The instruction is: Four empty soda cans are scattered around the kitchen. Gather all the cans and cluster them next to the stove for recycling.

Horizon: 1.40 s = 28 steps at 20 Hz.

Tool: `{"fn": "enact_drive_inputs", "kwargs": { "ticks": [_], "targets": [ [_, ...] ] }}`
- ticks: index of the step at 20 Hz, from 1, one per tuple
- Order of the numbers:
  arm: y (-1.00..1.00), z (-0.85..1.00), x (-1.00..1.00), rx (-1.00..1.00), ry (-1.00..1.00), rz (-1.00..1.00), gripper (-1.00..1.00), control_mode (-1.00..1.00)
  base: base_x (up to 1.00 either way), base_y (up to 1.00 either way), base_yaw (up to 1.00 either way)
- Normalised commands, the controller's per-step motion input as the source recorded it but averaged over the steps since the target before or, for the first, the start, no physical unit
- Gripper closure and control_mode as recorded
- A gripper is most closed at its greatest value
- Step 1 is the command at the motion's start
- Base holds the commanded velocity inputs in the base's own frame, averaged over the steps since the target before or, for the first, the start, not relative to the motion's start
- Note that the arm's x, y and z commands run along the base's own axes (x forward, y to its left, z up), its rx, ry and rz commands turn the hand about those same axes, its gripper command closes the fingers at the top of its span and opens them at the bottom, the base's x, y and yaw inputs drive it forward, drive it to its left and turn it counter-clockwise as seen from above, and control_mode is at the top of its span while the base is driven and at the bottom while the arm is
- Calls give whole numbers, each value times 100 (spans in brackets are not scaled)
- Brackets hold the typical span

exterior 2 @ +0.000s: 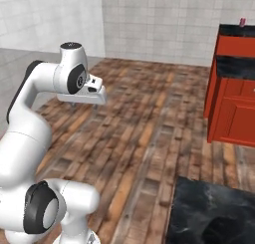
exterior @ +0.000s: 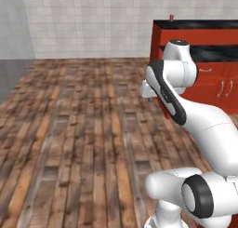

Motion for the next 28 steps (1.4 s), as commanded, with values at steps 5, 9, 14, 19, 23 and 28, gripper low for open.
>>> {"fn": "enact_drive_inputs", "kwargs": {
  "ticks": [5,9,14,19,23,28],
  "targets": [
    [0,0,0,0,0,0,-100,100,60,-11,13],
    [0,0,0,0,0,0,-100,100,61,-10,13],
    [0,0,0,0,0,0,-100,100,61,-10,13],
    [0,0,0,0,0,0,-100,100,62,-11,12],
    [0,0,0,0,0,0,-100,100,64,-12,11],
    [0,0,0,0,0,0,-100,100,63,-15,7]
  ]
}}
